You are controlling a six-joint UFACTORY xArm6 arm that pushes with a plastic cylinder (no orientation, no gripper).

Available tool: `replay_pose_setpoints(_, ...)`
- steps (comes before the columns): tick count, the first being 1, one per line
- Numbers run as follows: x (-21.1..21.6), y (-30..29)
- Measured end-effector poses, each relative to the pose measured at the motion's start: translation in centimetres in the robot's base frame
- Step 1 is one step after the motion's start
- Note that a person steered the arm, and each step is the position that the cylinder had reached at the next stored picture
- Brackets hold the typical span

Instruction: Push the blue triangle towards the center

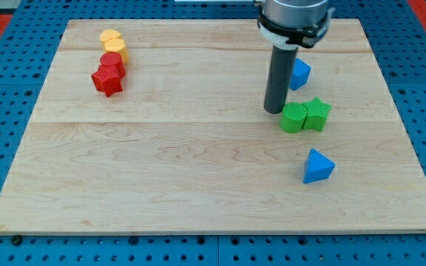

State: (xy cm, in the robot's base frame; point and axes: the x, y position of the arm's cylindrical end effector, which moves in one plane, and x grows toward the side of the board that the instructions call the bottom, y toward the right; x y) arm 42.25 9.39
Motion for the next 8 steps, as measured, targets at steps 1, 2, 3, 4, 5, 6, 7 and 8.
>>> replay_pose_setpoints(1, -0.6, -4.3)
replay_pose_setpoints(2, 5.5, -3.4)
replay_pose_setpoints(3, 11.0, -2.2)
replay_pose_setpoints(4, 15.4, 0.5)
replay_pose_setpoints(5, 13.6, 6.4)
replay_pose_setpoints(6, 9.6, 6.8)
replay_pose_setpoints(7, 9.0, 2.3)
replay_pose_setpoints(8, 8.5, 1.0)
